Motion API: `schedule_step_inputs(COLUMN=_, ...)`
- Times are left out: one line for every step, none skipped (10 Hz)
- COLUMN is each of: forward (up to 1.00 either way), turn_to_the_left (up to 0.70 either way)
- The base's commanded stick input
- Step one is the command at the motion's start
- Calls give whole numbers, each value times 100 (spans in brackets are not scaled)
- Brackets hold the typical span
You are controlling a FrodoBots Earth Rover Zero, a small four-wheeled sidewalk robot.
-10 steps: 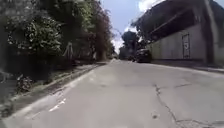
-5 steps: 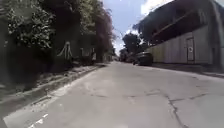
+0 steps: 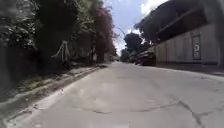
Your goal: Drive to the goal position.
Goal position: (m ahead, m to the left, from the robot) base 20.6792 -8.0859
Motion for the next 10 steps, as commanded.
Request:
schedule_step_inputs(forward=100, turn_to_the_left=0)
schedule_step_inputs(forward=100, turn_to_the_left=0)
schedule_step_inputs(forward=100, turn_to_the_left=0)
schedule_step_inputs(forward=100, turn_to_the_left=0)
schedule_step_inputs(forward=100, turn_to_the_left=0)
schedule_step_inputs(forward=100, turn_to_the_left=0)
schedule_step_inputs(forward=100, turn_to_the_left=0)
schedule_step_inputs(forward=100, turn_to_the_left=0)
schedule_step_inputs(forward=100, turn_to_the_left=0)
schedule_step_inputs(forward=100, turn_to_the_left=0)
